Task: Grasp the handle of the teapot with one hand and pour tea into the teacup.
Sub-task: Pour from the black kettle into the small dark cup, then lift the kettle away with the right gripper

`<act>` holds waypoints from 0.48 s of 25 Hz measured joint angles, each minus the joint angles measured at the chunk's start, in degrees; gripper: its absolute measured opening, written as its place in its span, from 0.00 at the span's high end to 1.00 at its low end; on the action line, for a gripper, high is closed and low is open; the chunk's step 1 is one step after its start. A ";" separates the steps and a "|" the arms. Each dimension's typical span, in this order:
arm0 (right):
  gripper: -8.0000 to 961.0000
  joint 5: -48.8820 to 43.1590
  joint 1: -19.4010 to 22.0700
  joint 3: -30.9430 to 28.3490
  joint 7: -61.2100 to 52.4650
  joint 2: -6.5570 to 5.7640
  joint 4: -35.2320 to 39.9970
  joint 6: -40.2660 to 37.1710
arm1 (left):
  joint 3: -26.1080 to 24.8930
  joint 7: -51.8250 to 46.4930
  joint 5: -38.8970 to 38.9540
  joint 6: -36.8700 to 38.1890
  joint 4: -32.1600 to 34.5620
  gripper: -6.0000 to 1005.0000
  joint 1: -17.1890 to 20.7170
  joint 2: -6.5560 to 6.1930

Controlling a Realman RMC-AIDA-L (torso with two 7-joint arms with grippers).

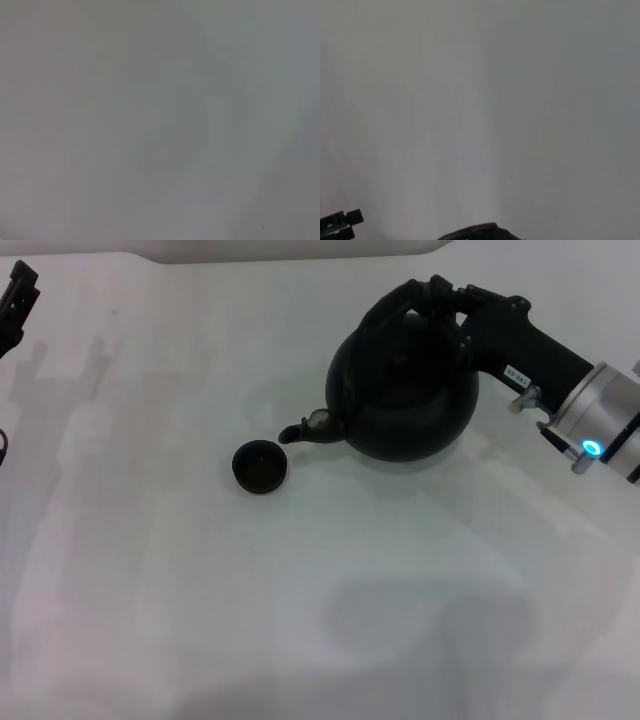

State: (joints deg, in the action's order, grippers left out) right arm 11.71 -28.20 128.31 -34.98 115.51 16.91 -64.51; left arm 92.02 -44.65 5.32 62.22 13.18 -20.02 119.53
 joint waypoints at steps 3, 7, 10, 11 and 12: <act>0.79 0.02 -0.50 -0.14 0.88 0.07 0.97 1.80 | 0.00 0.00 -0.04 0.00 0.00 0.14 -0.02 0.00; 0.79 0.02 -1.06 -0.18 2.72 0.14 1.80 3.56 | 0.00 0.00 -0.12 0.00 0.00 0.14 -0.02 0.00; 0.79 0.03 -2.01 -0.13 3.01 0.15 1.76 3.78 | 0.00 0.00 -0.14 0.01 -0.01 0.14 -0.01 0.00; 0.79 0.03 -2.28 -0.05 3.04 0.15 1.63 3.79 | 0.00 0.00 -0.15 0.01 -0.04 0.14 0.01 0.00; 0.79 0.02 -2.48 0.05 3.08 0.14 1.47 3.81 | 0.00 0.00 -0.14 0.01 -0.05 0.14 0.05 0.00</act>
State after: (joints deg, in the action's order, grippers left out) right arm 11.73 -30.68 128.36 -31.89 115.65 18.38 -60.70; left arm 92.02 -44.65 5.17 62.23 13.13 -19.97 119.53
